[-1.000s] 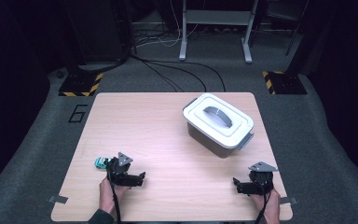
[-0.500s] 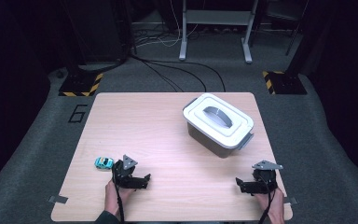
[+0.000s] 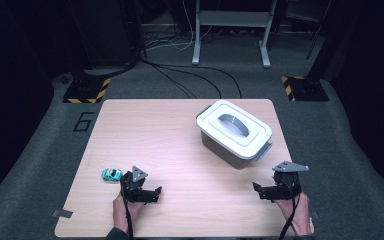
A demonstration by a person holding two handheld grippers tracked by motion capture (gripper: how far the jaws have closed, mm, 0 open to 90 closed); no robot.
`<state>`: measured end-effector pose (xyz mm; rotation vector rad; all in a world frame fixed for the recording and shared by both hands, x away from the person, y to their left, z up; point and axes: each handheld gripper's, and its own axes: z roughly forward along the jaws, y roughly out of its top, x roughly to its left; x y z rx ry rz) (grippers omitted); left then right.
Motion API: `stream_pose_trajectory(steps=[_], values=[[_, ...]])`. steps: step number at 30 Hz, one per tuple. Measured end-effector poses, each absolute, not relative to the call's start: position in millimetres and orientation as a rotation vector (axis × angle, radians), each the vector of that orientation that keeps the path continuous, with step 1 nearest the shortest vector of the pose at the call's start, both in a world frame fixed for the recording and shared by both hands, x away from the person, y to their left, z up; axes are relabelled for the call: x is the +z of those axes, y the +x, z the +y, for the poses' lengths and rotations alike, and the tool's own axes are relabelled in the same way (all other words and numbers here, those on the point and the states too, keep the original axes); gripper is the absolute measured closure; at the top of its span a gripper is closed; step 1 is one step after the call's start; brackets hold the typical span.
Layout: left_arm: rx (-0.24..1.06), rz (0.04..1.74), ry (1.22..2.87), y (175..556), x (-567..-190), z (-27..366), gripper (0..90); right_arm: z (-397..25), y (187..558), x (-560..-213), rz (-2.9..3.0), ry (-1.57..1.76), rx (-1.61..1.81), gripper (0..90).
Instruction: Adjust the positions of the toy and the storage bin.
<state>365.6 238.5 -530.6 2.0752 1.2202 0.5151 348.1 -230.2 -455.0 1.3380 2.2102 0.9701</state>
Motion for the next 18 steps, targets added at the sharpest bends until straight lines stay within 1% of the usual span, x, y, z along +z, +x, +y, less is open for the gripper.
stream_pose_trajectory(steps=[9,11,18], values=[[0.514,1.222,2.079,366,-530,238,0.1,-224,355,-424,2.201,1.290,0.995,1.6],[0.514,1.222,2.079,366,-530,238,0.2,-222,360,-413,2.196,1.275,1.010,2.9],[0.513,1.222,2.079,366,-530,238,0.3,-215,373,-397,2.198,1.244,1.022,2.9]])
